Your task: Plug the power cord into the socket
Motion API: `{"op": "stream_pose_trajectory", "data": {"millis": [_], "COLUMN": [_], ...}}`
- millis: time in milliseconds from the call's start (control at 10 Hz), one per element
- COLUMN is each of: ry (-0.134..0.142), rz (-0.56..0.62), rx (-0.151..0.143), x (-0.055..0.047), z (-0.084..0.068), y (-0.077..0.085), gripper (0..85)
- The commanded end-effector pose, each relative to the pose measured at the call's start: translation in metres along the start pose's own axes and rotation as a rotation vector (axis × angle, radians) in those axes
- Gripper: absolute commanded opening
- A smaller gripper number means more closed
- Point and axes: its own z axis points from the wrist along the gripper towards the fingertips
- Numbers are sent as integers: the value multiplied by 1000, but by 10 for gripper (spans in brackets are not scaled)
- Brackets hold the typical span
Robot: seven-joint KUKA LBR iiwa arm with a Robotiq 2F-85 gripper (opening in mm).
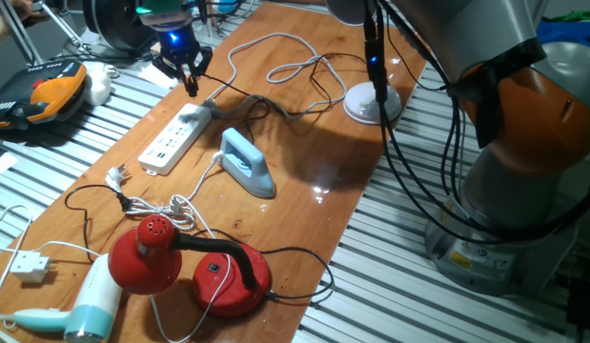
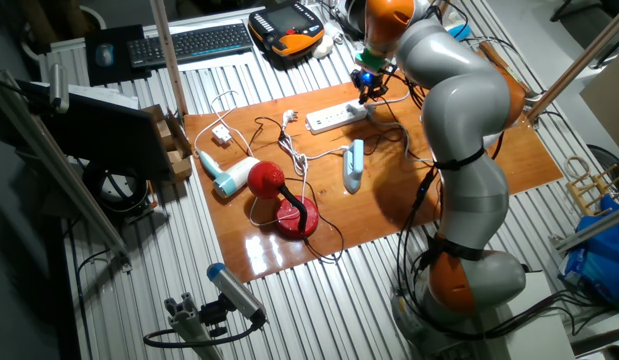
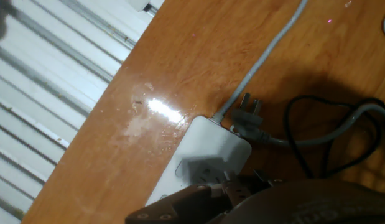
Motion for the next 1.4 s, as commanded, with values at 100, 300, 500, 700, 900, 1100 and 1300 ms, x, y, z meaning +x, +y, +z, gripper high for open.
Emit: {"op": "stream_pose_trajectory", "data": {"millis": [100,300,500,700,900,1100,1300], "ry": [10,14,29,53,64,62,67], "rz": [809,824,835,843,845,830,824], "rx": [18,15,6,-9,-22,-33,-38], "x": [1,2,4,6,5,5,6], "z": [0,2,6,12,15,16,19], "y": [1,1,3,6,7,7,8], "gripper": [0,0,0,0,0,0,0]}}
